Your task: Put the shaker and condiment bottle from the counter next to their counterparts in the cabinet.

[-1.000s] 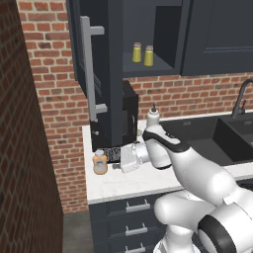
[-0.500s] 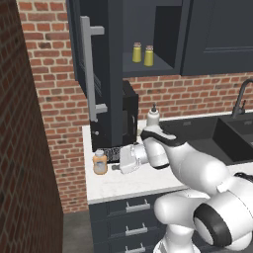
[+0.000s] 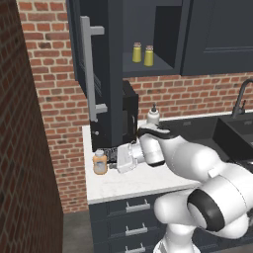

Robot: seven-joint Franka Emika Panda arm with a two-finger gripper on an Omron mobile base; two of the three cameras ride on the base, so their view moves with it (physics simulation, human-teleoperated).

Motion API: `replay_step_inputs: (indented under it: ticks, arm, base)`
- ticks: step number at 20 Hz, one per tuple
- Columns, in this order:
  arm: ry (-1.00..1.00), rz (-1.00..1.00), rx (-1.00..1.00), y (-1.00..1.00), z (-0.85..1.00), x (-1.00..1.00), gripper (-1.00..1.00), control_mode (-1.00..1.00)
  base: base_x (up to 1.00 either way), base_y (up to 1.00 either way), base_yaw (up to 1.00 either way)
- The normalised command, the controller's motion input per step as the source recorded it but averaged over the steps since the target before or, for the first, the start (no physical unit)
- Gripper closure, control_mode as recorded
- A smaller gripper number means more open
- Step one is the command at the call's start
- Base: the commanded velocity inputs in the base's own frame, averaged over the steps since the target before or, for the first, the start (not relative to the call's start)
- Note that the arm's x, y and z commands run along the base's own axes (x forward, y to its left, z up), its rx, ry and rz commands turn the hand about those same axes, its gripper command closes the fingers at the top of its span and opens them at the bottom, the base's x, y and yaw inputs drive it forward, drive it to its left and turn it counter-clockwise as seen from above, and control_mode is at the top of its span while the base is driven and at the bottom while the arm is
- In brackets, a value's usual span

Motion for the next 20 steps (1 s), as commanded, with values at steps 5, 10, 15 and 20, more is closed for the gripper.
replay_step_inputs:
  ticks: [5,10,15,20]
  arm:
    - [0.00,0.00,0.00,0.22,-0.01,0.30,-1.00,-1.00]
    - [0.00,0.00,0.00,0.12,0.00,0.29,-1.00,-1.00]
    - [0.00,0.02,0.01,0.00,0.00,0.12,-1.00,-1.00]
    - [0.00,0.00,0.04,0.00,0.00,0.00,-1.00,-1.00]
  base:
    - [0.00,0.00,0.00]
    - [0.00,0.00,0.00]
    - [0.00,0.00,0.00]
    - [0.00,0.00,0.00]
